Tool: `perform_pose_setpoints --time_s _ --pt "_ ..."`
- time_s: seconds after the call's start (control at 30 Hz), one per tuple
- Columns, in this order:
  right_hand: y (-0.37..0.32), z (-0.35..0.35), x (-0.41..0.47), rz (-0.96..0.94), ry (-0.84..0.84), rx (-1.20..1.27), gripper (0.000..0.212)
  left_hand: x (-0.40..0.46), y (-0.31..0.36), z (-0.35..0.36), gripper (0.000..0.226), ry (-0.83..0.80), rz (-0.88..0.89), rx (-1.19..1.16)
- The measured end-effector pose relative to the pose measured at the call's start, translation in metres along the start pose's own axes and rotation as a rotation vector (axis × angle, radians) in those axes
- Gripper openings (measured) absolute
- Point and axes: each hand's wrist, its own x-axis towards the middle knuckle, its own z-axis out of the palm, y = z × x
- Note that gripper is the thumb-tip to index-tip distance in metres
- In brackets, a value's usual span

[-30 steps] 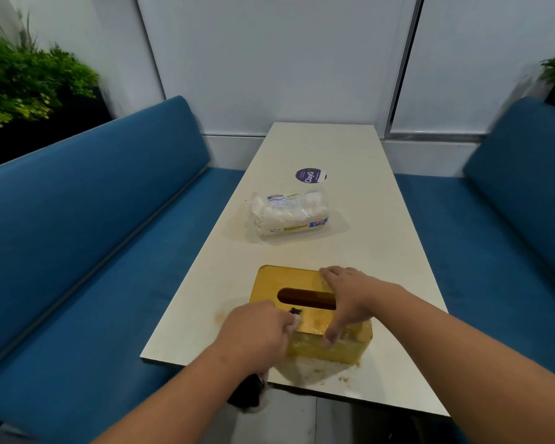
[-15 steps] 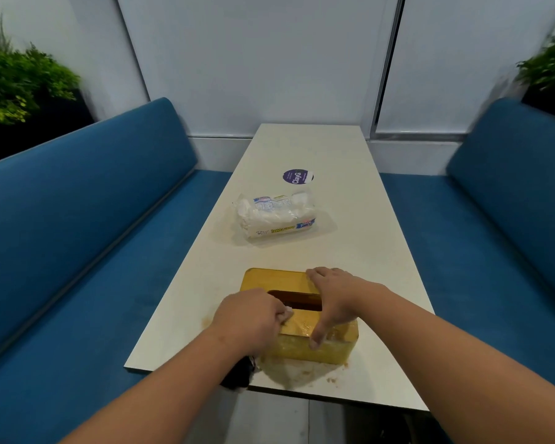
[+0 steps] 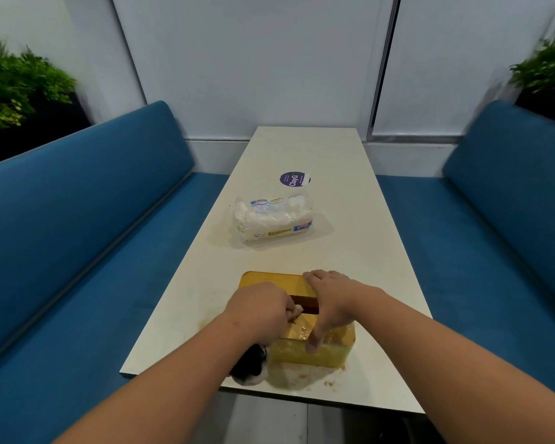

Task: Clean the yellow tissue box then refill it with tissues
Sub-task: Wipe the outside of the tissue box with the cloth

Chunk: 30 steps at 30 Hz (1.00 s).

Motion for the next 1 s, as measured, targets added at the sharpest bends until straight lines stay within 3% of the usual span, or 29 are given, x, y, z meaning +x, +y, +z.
perform_pose_setpoints --time_s 0.2,0.37,0.53,0.67,0.87,1.0 --pt "0.0 0.0 0.0 -0.004 -0.006 0.001 0.144 -0.015 -0.002 -0.006 0.024 -0.153 0.248 0.027" --pt "0.002 0.001 0.002 0.011 -0.013 0.01 0.147 -0.003 -0.01 -0.012 0.027 -0.062 0.186 0.046" --pt "0.001 0.001 0.002 0.008 -0.007 0.005 0.148 -0.011 -0.014 -0.011 0.028 -0.157 0.283 0.034" --pt "0.0 0.0 0.0 0.005 -0.011 -0.001 0.146 -0.007 -0.008 -0.008 0.028 -0.057 0.242 0.012" --pt "0.0 -0.001 -0.001 0.001 -0.014 -0.002 0.144 -0.016 -0.042 -0.008 0.032 -0.06 0.15 0.03" --pt "-0.002 -0.001 -0.001 0.001 -0.011 -0.018 0.144 -0.014 -0.007 0.001 0.029 -0.058 0.26 0.03"
